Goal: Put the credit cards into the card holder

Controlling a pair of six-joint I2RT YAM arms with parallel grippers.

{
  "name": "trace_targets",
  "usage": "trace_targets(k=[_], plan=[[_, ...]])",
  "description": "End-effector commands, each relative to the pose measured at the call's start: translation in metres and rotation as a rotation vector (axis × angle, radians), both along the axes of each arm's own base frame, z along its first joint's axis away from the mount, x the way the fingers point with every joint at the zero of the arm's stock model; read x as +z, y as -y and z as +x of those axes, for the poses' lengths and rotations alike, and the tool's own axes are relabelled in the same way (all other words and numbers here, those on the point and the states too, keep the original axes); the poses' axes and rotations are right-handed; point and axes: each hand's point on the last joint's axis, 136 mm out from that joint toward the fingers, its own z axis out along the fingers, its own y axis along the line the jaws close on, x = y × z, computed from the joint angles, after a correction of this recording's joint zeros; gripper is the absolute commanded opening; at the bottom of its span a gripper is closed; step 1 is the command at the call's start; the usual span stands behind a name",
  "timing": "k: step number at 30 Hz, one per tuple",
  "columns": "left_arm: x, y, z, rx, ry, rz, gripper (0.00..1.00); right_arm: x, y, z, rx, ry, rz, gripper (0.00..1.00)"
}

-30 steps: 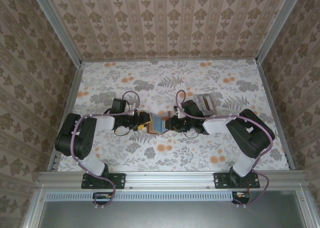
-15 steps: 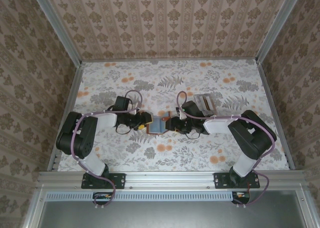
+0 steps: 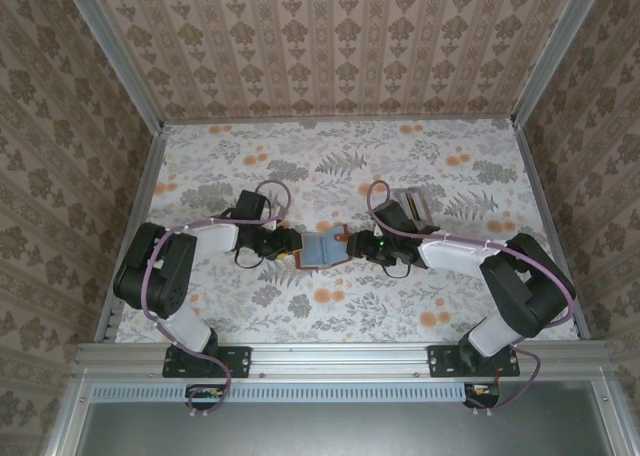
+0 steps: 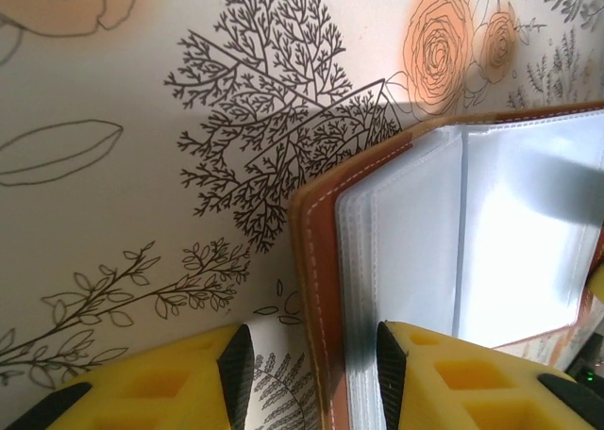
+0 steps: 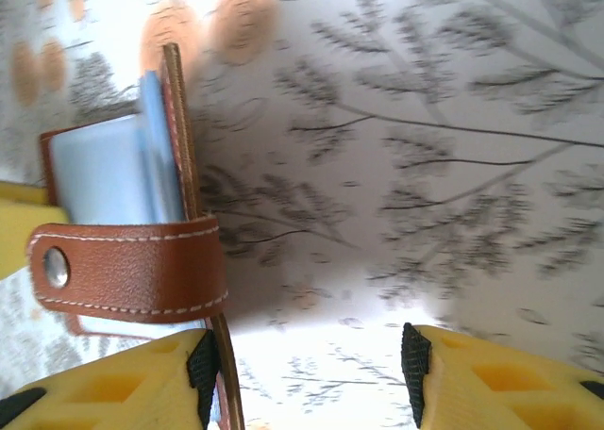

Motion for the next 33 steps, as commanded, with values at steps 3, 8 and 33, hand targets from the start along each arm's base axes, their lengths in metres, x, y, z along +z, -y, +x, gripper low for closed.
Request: trace_targets(k=[3, 8, 33], plan=[[-0.035, -0.024, -0.016, -0.013, -0.065, 0.198, 0.43, -0.003, 0.022, -0.008, -0.044, -0.018, -0.088, 0.53], [-0.038, -0.021, -0.018, -0.038, -0.064, 0.230, 0.43, 0.004, 0.027, -0.008, -0.046, -0.004, -0.112, 0.47], [-0.003, -0.003, -0.017, -0.150, 0.000, 0.353, 0.52, 0.086, 0.148, 0.057, 0.141, 0.209, -0.646, 0.63]])
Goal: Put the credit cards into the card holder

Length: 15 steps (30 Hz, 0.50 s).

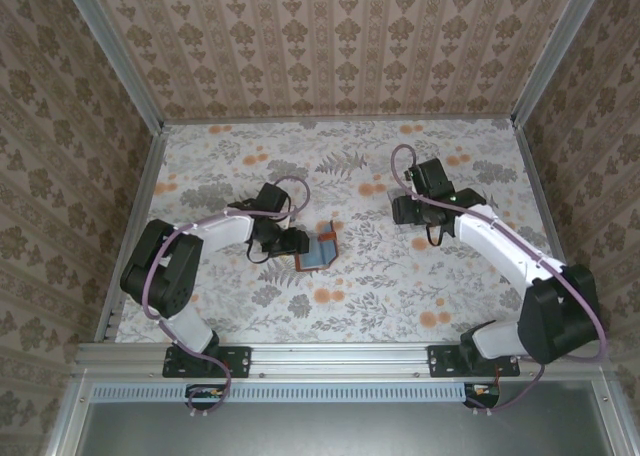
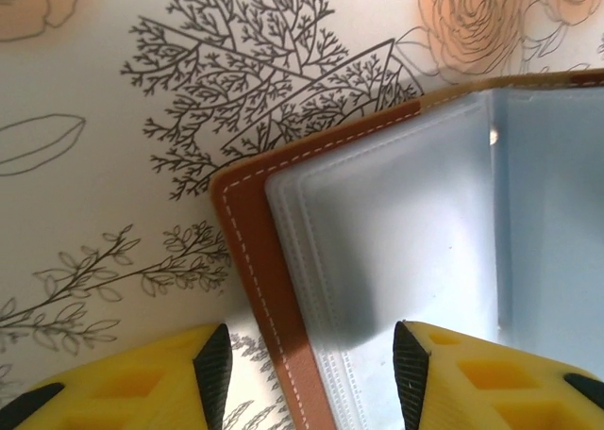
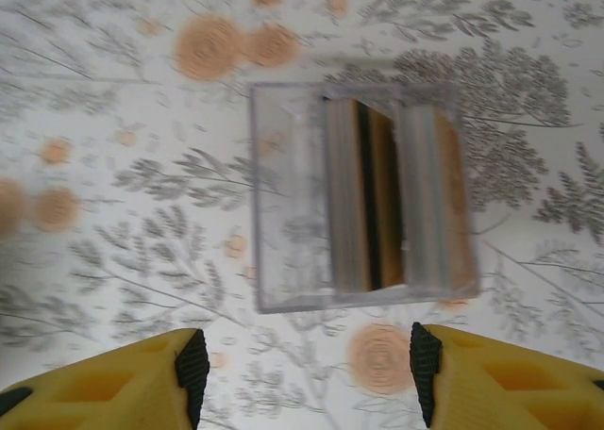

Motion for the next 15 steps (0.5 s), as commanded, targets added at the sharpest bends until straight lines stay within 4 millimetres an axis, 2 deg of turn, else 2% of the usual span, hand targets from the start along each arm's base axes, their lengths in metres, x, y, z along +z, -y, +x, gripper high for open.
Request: trace_targets(k=[1, 10, 15], plan=[[-0.002, -0.006, -0.009, -0.042, -0.028, 0.091, 0.52, -0.011, 0.012, 0.002, 0.068, -0.066, -0.085, 0.63], [0.014, -0.004, -0.004, -0.076, 0.000, 0.155, 0.54, -0.030, 0.013, 0.026, 0.086, -0.113, -0.077, 0.65], [0.021, 0.007, -0.003, -0.106, 0.014, 0.159, 0.54, -0.040, 0.015, 0.042, 0.073, -0.121, -0.085, 0.65]])
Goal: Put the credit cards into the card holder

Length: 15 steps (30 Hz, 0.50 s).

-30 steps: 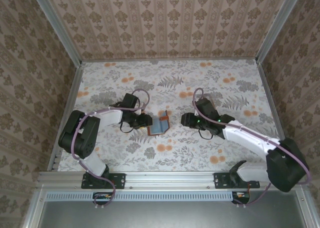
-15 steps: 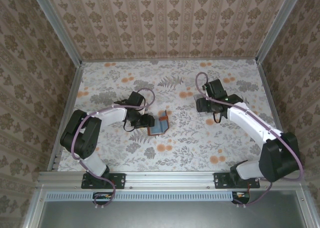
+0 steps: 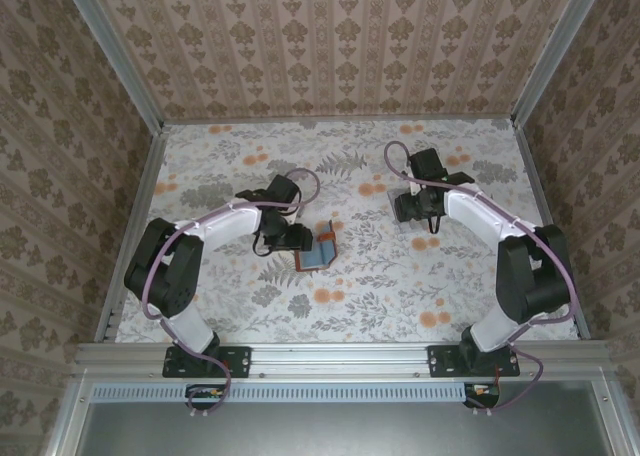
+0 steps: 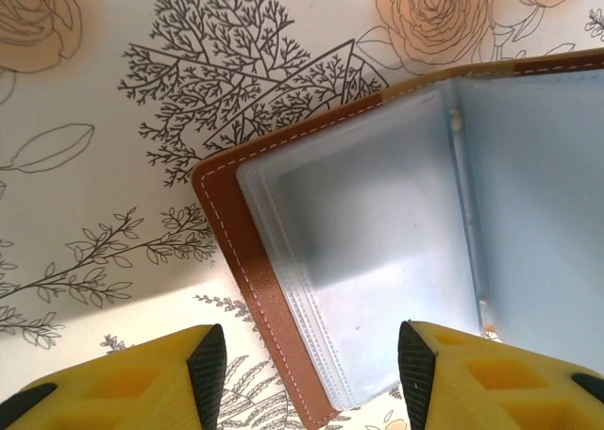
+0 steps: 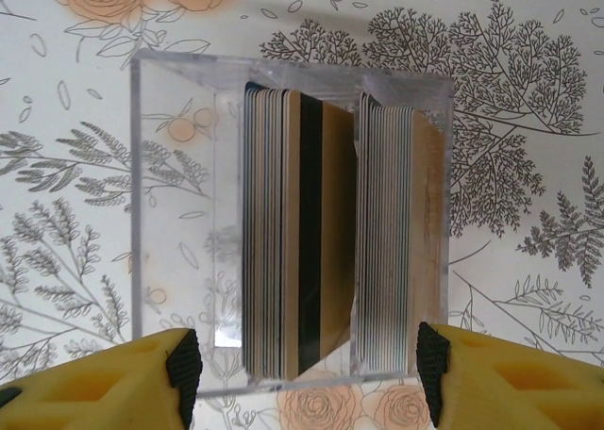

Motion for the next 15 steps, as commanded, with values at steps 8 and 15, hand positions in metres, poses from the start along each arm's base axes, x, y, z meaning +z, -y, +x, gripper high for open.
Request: trace_targets(k=[8, 15], plan=[[0.002, 0.026, -0.003, -0.095, 0.000, 0.055, 0.55, -0.008, 0.014, 0.028, -0.028, 0.010, -0.100, 0.63], [0.002, 0.040, -0.001, -0.128, 0.003, 0.067, 0.55, 0.003, 0.020, 0.035, -0.064, 0.073, -0.090, 0.58]])
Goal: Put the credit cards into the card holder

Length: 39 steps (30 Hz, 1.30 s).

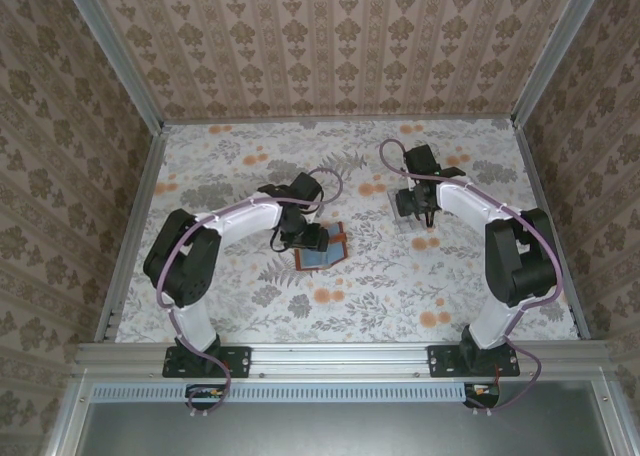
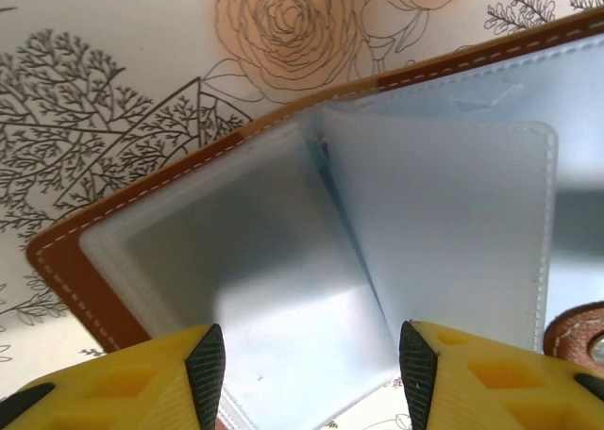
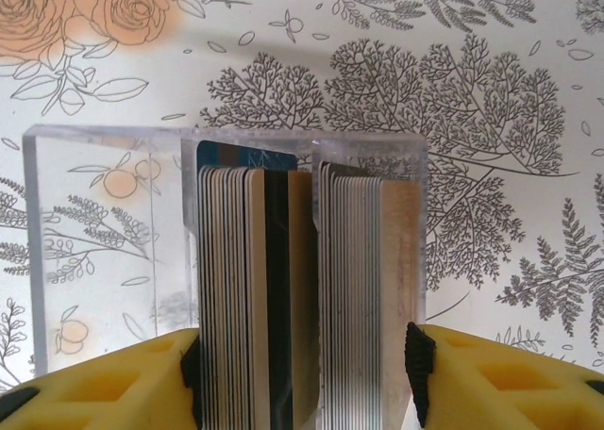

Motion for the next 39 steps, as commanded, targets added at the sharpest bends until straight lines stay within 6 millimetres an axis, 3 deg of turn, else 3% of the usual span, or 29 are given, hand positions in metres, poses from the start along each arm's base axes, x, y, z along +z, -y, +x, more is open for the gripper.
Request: trace_targets(k=[1, 10, 24, 39], plan=[[0.004, 0.004, 0.001, -0.030, 0.005, 0.022, 0.55, 0.019, 0.011, 0.012, -0.033, 0.072, -0.022, 0.57], [0.008, 0.017, 0.003, -0.052, 0.002, 0.016, 0.56, 0.024, 0.024, 0.014, -0.078, 0.100, -0.038, 0.54], [-0.008, 0.029, 0.001, -0.091, -0.027, 0.062, 0.57, 0.032, 0.033, 0.015, -0.102, 0.122, -0.049, 0.53], [-0.013, 0.029, -0.005, -0.094, -0.053, 0.056, 0.57, 0.033, 0.023, 0.013, -0.059, 0.104, -0.007, 0.19]])
